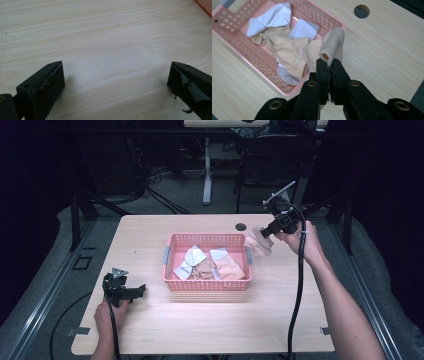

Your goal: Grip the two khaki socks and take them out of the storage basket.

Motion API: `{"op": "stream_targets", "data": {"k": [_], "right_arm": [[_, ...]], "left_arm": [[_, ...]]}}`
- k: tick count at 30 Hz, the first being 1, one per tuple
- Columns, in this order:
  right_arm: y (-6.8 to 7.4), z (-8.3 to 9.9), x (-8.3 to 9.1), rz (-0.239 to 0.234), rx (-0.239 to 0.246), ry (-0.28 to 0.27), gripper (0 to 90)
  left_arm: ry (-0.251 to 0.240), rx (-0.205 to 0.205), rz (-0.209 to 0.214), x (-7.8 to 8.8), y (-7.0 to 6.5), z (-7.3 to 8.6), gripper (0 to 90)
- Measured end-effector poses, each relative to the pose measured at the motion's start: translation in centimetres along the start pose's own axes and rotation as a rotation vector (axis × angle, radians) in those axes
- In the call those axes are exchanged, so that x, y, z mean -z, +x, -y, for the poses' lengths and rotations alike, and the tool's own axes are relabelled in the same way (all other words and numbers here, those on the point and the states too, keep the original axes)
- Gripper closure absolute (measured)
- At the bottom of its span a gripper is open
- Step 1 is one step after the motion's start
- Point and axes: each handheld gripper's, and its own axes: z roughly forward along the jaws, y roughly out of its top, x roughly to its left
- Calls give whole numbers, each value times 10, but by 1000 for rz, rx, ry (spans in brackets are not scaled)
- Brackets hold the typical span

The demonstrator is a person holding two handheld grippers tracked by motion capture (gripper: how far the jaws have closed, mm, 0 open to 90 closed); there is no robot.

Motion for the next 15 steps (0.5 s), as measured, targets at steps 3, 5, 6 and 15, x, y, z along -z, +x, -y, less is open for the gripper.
{"op": "stream_targets", "data": {"k": [3,5,6,15], "right_arm": [[-10,9,-2,8,-18,18,866],[-14,12,-2,17,-24,31,866],[-14,12,-2,17,-24,31,866],[-28,22,-10,39,-44,78,866]], "left_arm": [[-2,-1,0,0,0,0,10],[-1,0,0,0,0,0,10],[-1,-1,0,0,0,0,10],[-1,0,0,0,0,0,9]]}}
